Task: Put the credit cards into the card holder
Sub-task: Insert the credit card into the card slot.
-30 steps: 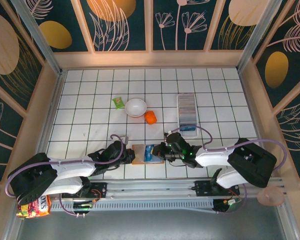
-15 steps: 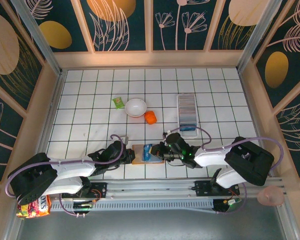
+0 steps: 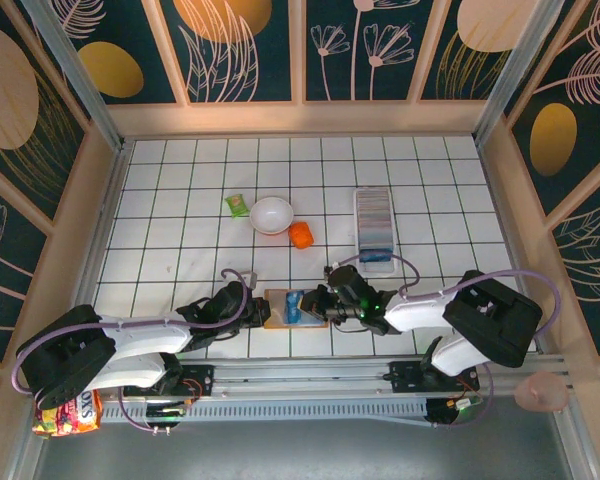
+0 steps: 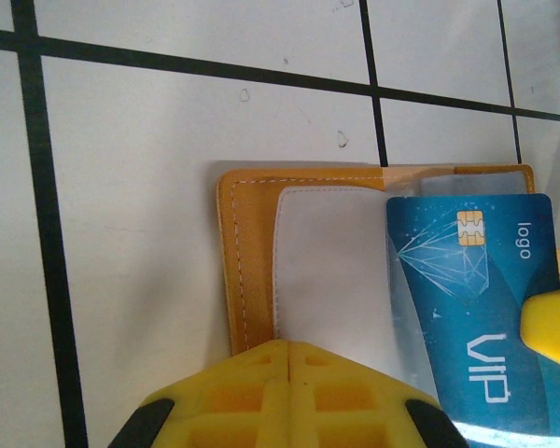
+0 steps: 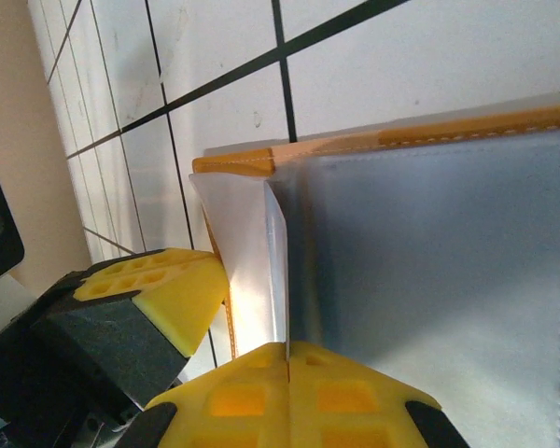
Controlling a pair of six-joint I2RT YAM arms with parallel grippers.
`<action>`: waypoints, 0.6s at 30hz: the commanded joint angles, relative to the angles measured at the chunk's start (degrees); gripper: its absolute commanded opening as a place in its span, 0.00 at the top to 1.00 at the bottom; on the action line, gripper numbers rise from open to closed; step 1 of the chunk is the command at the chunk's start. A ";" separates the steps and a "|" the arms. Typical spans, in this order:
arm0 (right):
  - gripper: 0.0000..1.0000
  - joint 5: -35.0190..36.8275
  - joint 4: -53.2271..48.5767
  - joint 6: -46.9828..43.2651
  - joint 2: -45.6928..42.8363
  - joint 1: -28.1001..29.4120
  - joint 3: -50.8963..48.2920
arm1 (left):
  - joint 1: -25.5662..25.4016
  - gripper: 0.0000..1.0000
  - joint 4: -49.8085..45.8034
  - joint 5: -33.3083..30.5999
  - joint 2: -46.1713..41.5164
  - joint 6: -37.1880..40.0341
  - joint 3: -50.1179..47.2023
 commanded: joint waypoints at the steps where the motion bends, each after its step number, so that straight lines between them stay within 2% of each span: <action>1: 1.00 0.18 -3.35 -1.67 -0.67 1.18 1.13 | 0.01 1.00 -3.07 -0.23 1.50 0.67 -1.32; 3: 1.00 -0.87 -3.58 -1.20 -0.85 1.15 1.39 | 0.02 1.00 -2.91 -0.31 1.75 0.58 -1.43; 8: 1.00 4.36 -12.04 -1.26 -4.36 1.30 1.82 | 0.02 1.00 -2.52 -0.30 2.02 0.75 -1.55; 18: 1.00 3.19 -6.65 0.00 -4.56 1.68 0.07 | 0.01 1.00 -1.51 -0.13 1.59 0.09 -2.62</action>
